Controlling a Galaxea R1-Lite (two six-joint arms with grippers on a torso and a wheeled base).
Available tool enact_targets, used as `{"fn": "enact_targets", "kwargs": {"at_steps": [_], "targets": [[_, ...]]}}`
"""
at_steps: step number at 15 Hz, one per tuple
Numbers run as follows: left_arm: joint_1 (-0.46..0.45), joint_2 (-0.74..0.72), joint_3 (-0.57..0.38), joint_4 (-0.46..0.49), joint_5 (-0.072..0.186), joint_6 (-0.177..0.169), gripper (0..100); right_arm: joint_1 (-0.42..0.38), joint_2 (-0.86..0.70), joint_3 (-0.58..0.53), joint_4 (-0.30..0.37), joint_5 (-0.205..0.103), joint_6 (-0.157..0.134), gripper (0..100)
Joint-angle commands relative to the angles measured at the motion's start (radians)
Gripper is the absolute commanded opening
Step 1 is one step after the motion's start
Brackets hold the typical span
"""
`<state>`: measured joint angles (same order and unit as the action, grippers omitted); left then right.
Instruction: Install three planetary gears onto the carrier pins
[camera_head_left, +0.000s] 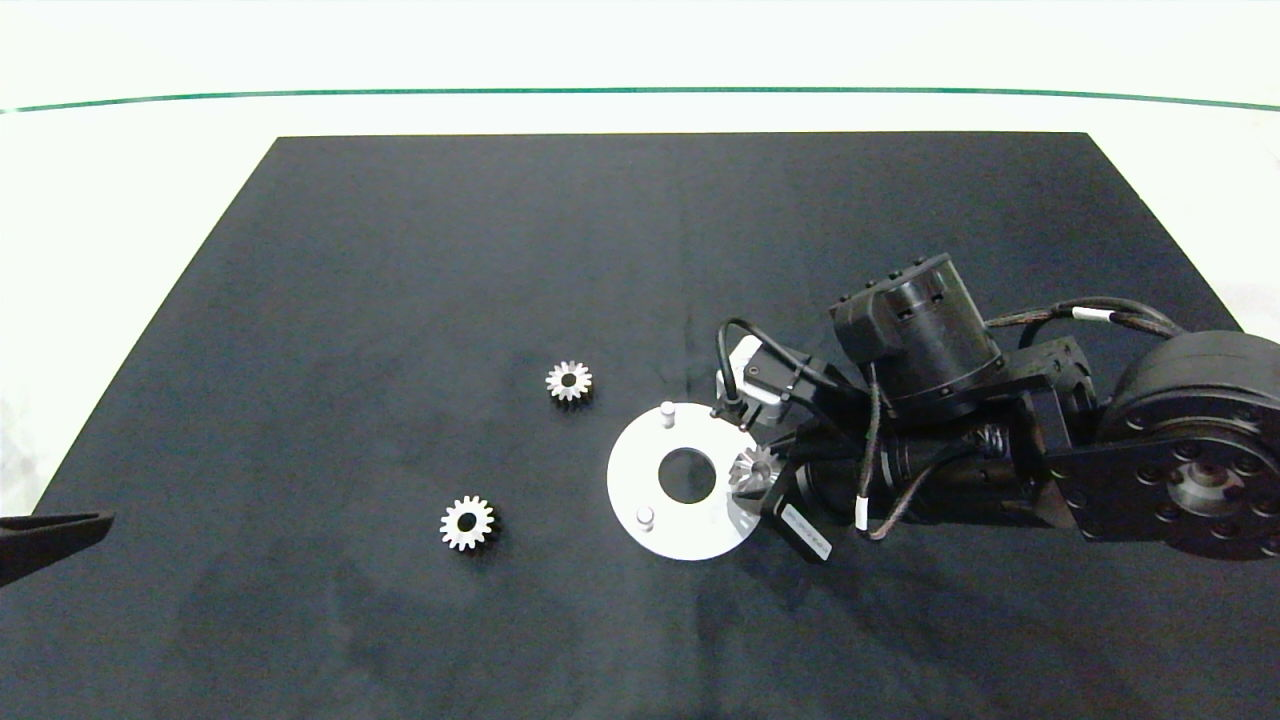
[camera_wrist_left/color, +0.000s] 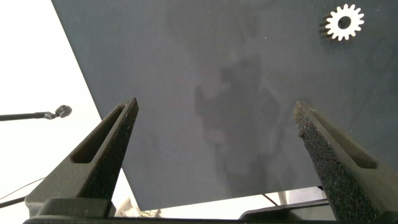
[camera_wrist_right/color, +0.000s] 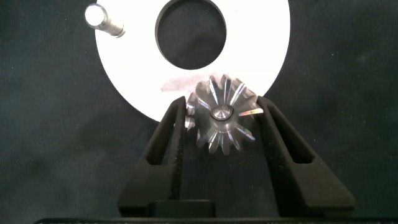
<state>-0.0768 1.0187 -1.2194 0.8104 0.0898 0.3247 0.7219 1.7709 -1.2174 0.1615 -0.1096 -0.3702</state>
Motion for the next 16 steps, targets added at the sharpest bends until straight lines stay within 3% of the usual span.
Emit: {"fn": "enact_targets", "kwargs": {"at_steps": [1,6,7,9,10,12,13,16], "targets": [[-0.001,0.001,0.001,0.003,0.001,0.002,100,0.001,-0.007,0.006,0.001,-0.001,-0.003,100],[-0.001,0.006,0.001,0.003,-0.001,0.001,100,-0.002,-0.056,0.018,0.001,-0.002,0.010,100],[-0.001,0.004,0.001,0.003,-0.002,0.001,100,-0.001,-0.094,0.036,0.001,-0.002,0.030,100],[-0.008,0.027,0.008,0.001,-0.008,-0.010,100,-0.001,-0.226,0.081,0.001,-0.007,0.102,100],[-0.008,0.052,0.011,-0.005,-0.012,-0.038,100,-0.002,-0.287,0.113,0.001,-0.012,0.148,100],[-0.087,0.058,0.006,-0.028,-0.001,-0.185,100,-0.022,-0.395,0.176,0.001,-0.050,0.211,100],[-0.118,0.052,-0.015,-0.027,0.002,-0.193,100,-0.053,-0.444,0.225,0.001,-0.053,0.235,100],[-0.115,0.026,-0.026,0.026,0.004,-0.193,100,-0.101,-0.588,0.381,-0.003,-0.079,0.244,100]]}}
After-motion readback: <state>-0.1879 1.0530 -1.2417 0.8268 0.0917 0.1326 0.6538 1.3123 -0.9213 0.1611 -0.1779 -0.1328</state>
